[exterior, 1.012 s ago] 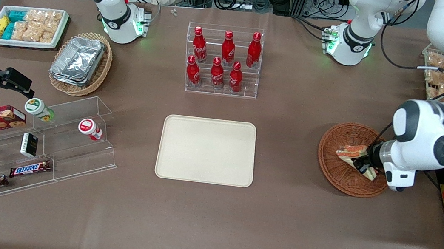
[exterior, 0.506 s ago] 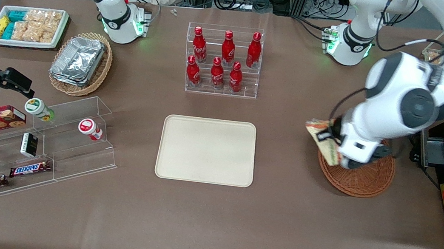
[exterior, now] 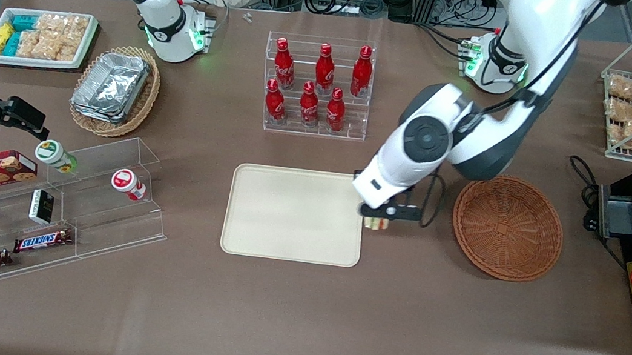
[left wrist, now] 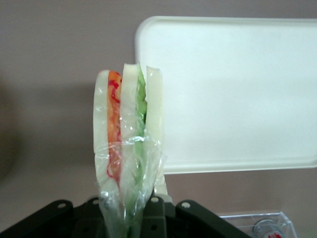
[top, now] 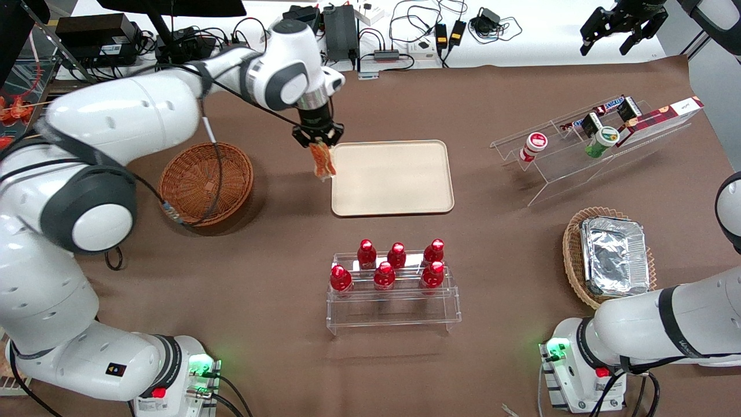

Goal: Place sandwich from basket to tray
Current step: 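Lift the sandwich and carry it toward the cream tray, then lower the sandwich onto the tray and open the left gripper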

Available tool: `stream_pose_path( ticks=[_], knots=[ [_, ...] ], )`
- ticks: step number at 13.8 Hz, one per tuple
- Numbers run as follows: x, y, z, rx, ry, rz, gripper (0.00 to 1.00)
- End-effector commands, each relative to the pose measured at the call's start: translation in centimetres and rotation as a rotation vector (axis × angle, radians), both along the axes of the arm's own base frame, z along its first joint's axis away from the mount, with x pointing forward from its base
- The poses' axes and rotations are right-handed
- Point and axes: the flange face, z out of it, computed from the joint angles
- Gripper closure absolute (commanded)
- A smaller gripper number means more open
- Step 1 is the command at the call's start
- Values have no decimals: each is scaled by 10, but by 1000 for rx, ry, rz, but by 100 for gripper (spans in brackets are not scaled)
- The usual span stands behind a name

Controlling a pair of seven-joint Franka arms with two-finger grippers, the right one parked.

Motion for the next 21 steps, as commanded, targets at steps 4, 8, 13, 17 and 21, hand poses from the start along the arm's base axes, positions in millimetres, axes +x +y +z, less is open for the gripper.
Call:
stream_pose_path(
  ticks=[4,8,13,17,21],
  knots=[
    [0,-49,-99,69,-33,-172,100],
    [-1,-52,-137,64,-30,-149,1],
    [18,-40,-69,31,-107,-109,0],
    [19,-8,30,16,-58,-40,0],
    [15,46,125,42,-72,-55,0]
  ],
)
